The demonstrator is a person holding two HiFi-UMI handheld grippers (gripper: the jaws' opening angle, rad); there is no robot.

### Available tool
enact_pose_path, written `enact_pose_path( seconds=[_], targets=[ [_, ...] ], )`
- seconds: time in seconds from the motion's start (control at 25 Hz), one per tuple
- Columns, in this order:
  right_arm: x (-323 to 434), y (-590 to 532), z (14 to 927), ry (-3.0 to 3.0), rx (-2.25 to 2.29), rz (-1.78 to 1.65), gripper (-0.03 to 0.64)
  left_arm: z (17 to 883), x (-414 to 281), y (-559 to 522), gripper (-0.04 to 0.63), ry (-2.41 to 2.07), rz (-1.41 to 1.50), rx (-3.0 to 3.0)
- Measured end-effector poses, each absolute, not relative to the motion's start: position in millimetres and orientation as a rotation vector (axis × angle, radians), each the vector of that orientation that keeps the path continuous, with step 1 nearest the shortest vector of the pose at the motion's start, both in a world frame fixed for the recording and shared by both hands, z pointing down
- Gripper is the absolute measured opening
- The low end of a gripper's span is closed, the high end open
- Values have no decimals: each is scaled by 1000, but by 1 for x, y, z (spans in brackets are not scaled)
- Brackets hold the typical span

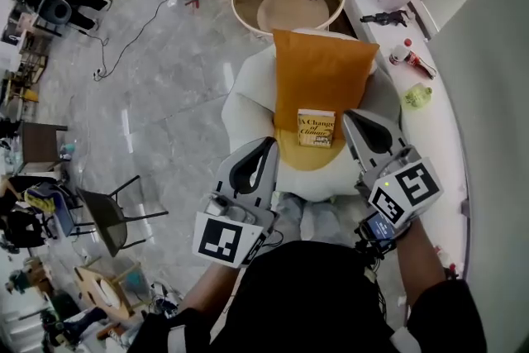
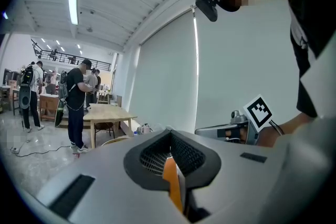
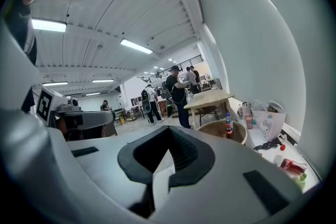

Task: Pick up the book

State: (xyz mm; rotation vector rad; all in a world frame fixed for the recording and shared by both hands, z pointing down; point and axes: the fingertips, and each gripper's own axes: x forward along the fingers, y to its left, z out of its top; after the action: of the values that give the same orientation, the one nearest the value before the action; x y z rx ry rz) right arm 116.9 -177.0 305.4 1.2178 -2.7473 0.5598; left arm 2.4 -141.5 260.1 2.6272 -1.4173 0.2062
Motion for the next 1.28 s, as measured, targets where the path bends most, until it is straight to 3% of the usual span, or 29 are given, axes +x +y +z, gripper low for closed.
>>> enact_pose_path(
  seconds=[1.28],
  targets=[
    [65,-233,535,-2300,879,457,11,427,-82,-187,5,-1390,258,2401]
  ],
)
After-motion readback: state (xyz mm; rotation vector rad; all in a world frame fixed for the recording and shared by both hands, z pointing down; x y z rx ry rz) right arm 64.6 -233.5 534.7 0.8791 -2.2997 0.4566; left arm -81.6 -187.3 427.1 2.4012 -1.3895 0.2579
